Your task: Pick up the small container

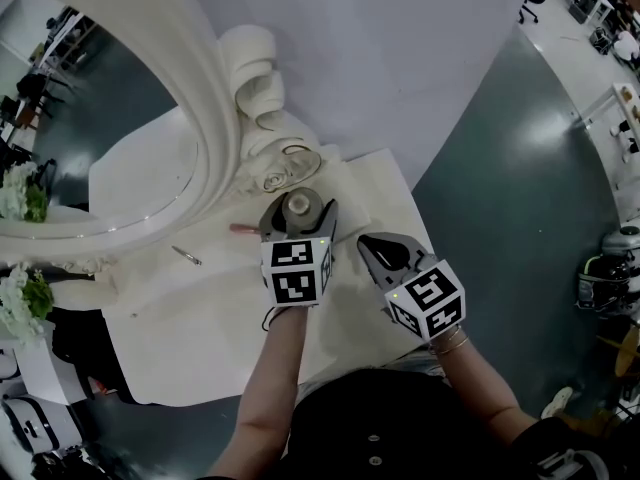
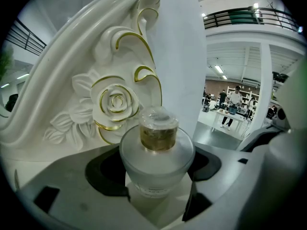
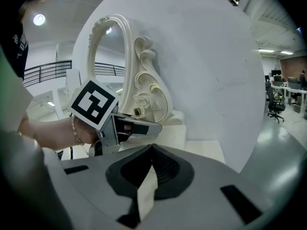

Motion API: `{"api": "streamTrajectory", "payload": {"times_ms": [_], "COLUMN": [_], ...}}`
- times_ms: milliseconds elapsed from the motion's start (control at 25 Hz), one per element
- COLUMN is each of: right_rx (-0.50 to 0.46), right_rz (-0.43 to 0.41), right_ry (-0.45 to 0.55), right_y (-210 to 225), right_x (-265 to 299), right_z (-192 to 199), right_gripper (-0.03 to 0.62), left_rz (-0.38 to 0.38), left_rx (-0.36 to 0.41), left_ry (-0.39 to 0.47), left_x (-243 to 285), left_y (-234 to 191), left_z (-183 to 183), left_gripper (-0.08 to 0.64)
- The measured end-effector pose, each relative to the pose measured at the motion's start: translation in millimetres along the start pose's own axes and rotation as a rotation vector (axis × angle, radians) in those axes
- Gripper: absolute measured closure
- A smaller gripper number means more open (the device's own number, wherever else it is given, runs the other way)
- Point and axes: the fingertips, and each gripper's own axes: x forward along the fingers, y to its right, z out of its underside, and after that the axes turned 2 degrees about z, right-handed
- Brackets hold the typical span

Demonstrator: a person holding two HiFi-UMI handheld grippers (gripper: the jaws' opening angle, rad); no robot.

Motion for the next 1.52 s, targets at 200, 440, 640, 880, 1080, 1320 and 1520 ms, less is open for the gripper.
{"api": "streamTrajectory", "payload": {"times_ms": [200, 440, 640, 880, 1080, 1320, 1520], "right_rx": [-0.005, -0.016, -0.037, -0.077, -0.11, -0.129, -0.138], "right_rz": [0.02, 0.027, 0.032, 0.019, -0.003, -0.038, -0.046], "right_ry": [0.01, 0.023, 0.053, 0.085, 0.106, 0.105, 0.123], "right_y": [-0.6, -8.4, -17.6, -33.5, -52.4, -71.6, -84.8], "right_x": [-5.5, -13.2, -19.6, -25.3, -30.8, -36.2, -43.1], "right_z": [-2.9, -7.8, -17.9, -30.9, -38.1, -41.5, -41.5], "right_gripper": [0.589, 0.589, 0.589, 0.589, 0.589, 0.589, 0.589], "left_rz": [0.037, 0.053, 0.045, 0.065, 0.102, 0.156, 0.173], "left_rx": [-0.004, 0.002, -0.022, -0.019, -0.018, -0.01, -0.014], "left_ry": [0.011, 0.057, 0.116, 0.19, 0.23, 0.268, 0.265], "left_x": [-9.0, -29.3, -54.3, -89.9, -118.3, -150.3, -167.3], "left_y": [3.8, 2.1, 0.2, 1.2, 7.7, 20.4, 28.0], "left_z": [2.4, -7.8, -18.4, -28.7, -28.3, -21.0, -7.8], "left_gripper": [0.242, 0.242, 0.242, 0.241, 0.242, 0.242, 0.241]}}
